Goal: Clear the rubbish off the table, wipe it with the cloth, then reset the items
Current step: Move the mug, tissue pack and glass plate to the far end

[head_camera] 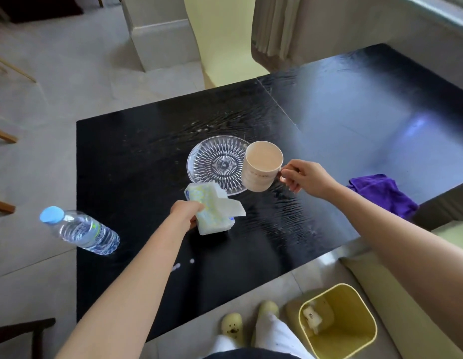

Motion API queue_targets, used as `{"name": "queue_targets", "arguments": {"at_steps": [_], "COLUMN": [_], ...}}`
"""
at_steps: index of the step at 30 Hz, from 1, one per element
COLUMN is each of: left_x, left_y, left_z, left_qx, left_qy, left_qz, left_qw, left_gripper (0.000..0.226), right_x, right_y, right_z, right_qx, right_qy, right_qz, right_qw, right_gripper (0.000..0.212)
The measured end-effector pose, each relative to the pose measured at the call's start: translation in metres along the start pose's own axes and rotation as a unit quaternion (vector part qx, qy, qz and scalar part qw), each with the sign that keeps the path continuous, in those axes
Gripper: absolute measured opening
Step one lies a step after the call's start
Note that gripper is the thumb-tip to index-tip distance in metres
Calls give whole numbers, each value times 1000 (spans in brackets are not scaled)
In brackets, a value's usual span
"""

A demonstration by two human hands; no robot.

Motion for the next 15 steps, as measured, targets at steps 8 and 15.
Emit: {"name": "queue_targets", "arguments": {"at_steps": [8, 15], "left_x": [-18, -2], "left_y": [-9, -61], "left_z": [73, 135], "left_qx": [-185, -207], "left_qy": [-92, -113], "left_qz": [-47, 3], "left_qw": [977, 972], "left_gripper": [30, 35], "right_x": [20, 70], "right_y": [42, 108], "right_z": [-12, 11], "right_qx": [7, 34], "right_qy": [10, -14], "right_qz": [41, 98], "right_qw": [999, 994], "right_gripper": [21, 30]}}
Point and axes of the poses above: each hand's wrist, its own x-axis towards the middle knuckle, its own y-axis out of the back of the hand, z = x × y, the point moved 5 cm from there along x, towards the middle knuckle, and after that the axes turned 14 degrees about x, right-handed, at the moved point
